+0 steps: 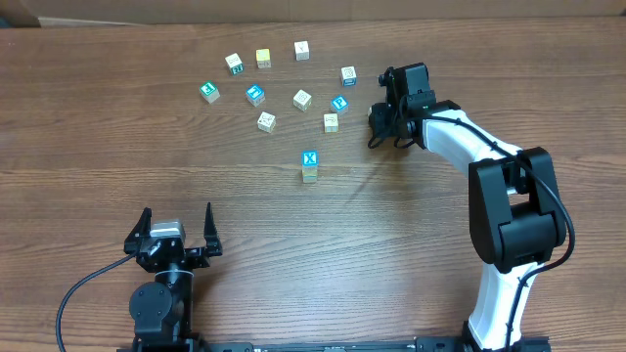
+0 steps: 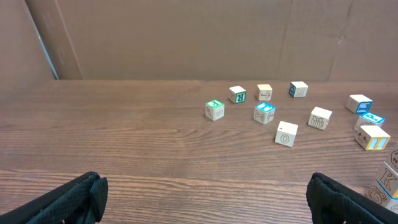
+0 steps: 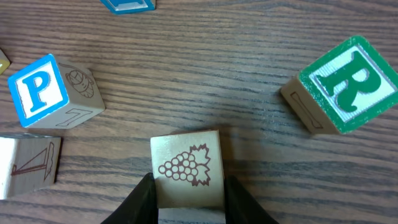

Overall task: Form a tower
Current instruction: 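Close the right gripper on the grape block and lift it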

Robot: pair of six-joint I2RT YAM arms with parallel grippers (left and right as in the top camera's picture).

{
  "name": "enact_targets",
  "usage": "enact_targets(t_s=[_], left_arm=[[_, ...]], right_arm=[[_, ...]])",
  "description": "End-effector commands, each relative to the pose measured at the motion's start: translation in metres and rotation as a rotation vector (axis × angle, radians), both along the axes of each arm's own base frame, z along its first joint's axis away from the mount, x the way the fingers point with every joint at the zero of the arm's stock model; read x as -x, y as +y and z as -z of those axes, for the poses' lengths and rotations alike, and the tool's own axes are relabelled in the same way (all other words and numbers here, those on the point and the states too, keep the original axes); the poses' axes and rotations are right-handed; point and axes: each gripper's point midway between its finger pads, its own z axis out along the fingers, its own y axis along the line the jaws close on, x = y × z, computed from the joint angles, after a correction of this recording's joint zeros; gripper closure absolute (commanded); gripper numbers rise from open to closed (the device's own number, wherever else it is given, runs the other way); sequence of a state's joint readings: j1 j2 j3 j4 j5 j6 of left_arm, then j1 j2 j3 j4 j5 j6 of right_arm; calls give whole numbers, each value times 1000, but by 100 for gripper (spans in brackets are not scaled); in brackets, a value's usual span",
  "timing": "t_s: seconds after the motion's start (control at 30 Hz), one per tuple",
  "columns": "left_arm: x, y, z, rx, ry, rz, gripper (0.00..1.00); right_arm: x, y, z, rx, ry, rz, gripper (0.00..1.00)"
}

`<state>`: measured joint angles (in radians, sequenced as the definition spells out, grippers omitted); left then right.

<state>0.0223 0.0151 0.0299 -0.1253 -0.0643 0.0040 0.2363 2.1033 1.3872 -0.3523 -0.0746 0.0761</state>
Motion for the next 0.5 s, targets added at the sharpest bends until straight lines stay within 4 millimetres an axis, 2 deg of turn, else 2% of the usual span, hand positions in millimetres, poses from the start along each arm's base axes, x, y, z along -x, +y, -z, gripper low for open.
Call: enact_targets(t_s=[0.0, 0.13, 0.27, 0.47], left_arm=[[1, 5, -2, -20, -2, -21, 0], [1, 5, -2, -20, -2, -21, 0], [1, 5, -2, -20, -2, -21, 0], [1, 5, -2, -20, -2, -21, 0]], right_arm=[[2, 1, 2, -6, 10, 1, 73], [2, 2, -18, -9, -3, -2, 73], [3, 13, -56, -38, -58, -1, 74], [18, 30, -92, -49, -93, -42, 74]])
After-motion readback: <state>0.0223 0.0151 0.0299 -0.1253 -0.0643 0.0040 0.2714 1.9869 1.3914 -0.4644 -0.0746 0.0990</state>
